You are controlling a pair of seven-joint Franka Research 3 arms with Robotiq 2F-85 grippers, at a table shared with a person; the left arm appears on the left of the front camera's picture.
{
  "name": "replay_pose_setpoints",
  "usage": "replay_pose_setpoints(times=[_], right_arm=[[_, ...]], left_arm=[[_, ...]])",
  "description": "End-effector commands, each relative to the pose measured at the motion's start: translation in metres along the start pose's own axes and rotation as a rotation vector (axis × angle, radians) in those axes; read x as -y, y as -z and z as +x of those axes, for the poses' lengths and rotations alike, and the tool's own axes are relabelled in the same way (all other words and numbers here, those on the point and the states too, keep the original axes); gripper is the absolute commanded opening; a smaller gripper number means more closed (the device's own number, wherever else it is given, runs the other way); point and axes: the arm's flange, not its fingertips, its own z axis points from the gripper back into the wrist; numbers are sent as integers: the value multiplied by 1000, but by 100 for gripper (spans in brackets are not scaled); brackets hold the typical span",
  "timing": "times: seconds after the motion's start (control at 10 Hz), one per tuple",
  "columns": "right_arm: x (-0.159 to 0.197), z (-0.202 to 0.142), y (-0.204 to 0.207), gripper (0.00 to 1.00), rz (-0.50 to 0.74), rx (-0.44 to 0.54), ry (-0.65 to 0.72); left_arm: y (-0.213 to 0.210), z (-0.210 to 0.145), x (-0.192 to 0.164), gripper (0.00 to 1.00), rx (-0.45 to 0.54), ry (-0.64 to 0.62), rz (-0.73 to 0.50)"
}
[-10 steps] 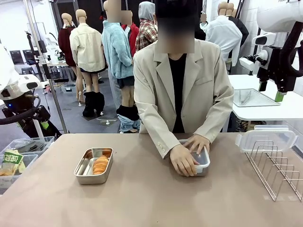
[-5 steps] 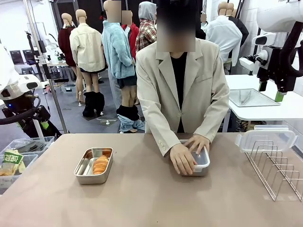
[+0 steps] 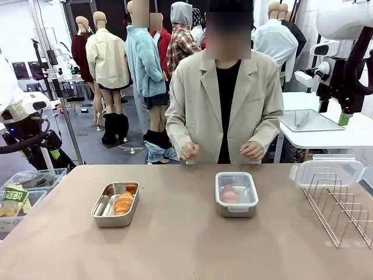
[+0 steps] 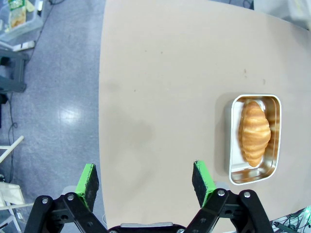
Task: Place the bread in airtight containers.
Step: Pick up one Airtight Container lid and hand it to the human.
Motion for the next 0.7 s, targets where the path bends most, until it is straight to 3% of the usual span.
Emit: replay_pose_setpoints(times=[0.0,0.6], right_arm=[[1,0,0,100,0,8,-2],[1,0,0,100,0,8,-2]], left_arm=[[-1,-1,0,100,2,-15,8],[-1,-1,0,100,2,-15,8]])
